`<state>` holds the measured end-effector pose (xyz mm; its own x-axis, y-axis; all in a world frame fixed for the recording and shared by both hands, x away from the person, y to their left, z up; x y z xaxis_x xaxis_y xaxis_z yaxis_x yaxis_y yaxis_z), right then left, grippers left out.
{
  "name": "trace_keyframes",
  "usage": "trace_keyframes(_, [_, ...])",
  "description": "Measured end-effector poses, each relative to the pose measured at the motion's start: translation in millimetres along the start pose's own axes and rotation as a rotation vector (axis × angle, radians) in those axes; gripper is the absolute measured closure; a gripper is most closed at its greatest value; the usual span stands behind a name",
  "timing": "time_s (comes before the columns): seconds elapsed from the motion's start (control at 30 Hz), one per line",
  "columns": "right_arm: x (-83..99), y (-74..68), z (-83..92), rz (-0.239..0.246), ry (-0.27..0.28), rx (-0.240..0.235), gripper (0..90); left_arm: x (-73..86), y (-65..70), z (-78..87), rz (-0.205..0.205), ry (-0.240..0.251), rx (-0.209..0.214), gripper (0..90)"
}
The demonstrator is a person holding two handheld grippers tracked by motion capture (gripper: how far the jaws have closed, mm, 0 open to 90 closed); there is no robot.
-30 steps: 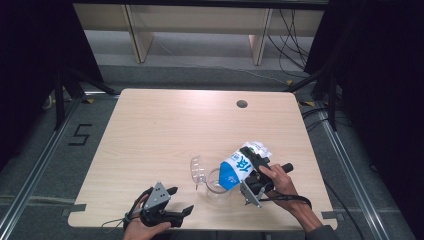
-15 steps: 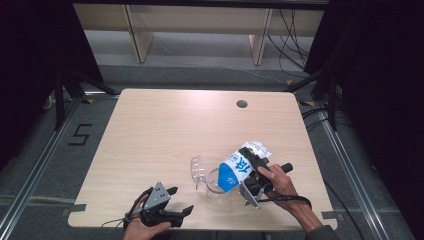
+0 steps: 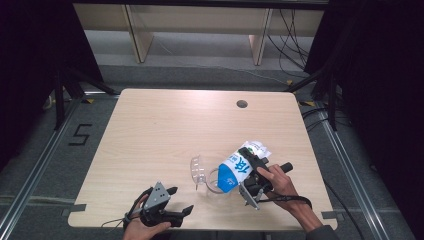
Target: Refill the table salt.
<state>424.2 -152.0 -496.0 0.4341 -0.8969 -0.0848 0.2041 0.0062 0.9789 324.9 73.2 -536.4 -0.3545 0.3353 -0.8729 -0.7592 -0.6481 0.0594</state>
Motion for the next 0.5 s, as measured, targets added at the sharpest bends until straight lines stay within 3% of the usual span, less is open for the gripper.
trace_keyframes(0.47, [0.7, 1.5, -0.3, 0.04, -0.004, 0.014, 46.5, -0.1, 0.0, 0.3, -0.001, 0.0, 0.001, 18.9])
trace_keyframes(0.5, [-0.2, 3.9, -0.2, 0.066, 0.0, 0.018, 46.6, -0.1, 0.0, 0.2, -0.001, 0.0, 0.001, 18.9])
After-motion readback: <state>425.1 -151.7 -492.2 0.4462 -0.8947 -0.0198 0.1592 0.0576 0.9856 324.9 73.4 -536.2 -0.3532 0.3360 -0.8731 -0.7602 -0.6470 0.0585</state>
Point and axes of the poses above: each handheld gripper's, and its own axes: z roughly backward along the jaws, x roughly out of its underside, y roughly to its right, the point moved 8 cm from there along -z, roughly forward along the jaws, and after that the axes turned 5 degrees about -z, right-handed, at the moved point
